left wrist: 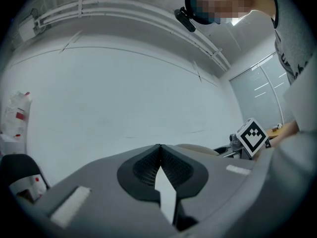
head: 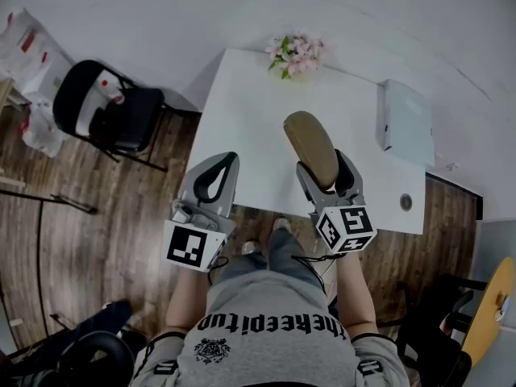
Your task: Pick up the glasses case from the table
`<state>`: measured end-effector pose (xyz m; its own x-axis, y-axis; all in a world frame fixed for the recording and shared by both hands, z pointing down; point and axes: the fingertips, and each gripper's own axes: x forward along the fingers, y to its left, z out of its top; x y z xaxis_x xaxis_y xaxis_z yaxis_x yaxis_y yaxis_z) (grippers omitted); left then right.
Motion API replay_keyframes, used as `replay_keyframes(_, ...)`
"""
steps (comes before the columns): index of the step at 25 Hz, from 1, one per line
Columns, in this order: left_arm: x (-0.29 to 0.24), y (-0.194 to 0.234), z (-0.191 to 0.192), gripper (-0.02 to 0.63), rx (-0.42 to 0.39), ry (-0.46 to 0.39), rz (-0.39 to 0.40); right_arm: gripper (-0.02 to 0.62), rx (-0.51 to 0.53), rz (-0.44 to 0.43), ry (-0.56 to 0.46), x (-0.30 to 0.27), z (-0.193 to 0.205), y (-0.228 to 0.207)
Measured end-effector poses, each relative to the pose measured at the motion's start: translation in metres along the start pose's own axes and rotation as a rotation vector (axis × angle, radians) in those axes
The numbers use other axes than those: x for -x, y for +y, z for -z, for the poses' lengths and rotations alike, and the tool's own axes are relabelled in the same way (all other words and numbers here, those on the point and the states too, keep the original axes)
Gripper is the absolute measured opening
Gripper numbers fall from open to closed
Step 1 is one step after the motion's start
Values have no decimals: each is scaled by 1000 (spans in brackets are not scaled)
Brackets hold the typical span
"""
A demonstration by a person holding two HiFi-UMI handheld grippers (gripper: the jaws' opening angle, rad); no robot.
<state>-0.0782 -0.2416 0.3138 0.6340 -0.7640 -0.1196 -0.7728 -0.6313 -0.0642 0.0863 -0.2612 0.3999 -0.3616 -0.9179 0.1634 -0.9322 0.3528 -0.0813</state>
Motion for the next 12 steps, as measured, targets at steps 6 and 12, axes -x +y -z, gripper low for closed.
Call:
replay_keyframes(6,9,-3,-5,15,-1,-17,25,371,0,53,-53,19,-13,2)
replay_keyframes(12,12,-8,-9,14,-10,-29,46,371,18,80,-97,33,-26,4)
